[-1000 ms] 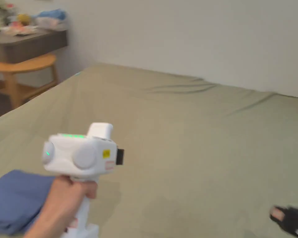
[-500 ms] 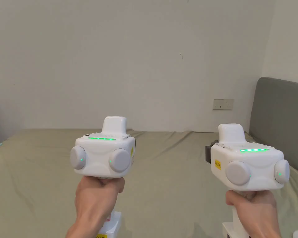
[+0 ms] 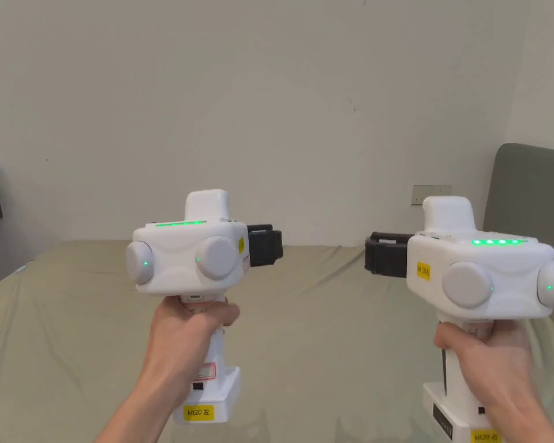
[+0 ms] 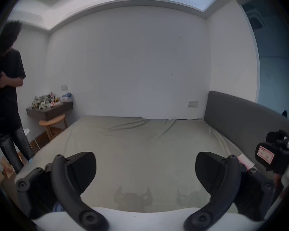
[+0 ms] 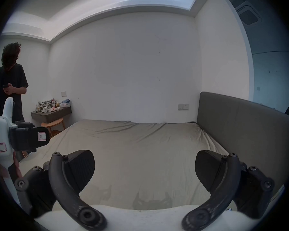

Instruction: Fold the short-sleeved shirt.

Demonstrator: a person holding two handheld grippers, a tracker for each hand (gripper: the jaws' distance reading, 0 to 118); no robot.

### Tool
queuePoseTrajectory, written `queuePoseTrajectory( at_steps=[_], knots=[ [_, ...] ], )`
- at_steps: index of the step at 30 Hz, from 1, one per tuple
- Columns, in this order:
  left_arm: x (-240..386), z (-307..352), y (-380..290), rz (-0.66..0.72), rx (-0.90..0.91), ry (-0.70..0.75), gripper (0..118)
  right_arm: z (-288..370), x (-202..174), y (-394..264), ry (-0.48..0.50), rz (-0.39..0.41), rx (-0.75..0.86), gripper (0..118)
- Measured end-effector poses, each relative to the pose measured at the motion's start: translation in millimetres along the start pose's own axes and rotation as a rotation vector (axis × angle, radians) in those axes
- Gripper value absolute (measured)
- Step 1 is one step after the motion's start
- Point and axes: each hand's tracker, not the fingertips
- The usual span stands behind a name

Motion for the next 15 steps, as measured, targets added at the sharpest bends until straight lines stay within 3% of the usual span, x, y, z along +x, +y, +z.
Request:
queuePoseTrajectory(
  at_steps=[2, 15],
  knots=[
    [-5, -4, -1, 0.062, -0.038, -0.080, 118, 1, -1, 5, -0.002, -0.001, -0.003, 118],
    [5, 1, 5, -0.040, 0.017, 0.162, 115, 4, 3, 11, 0.057, -0.016, -0.004, 118]
  ],
)
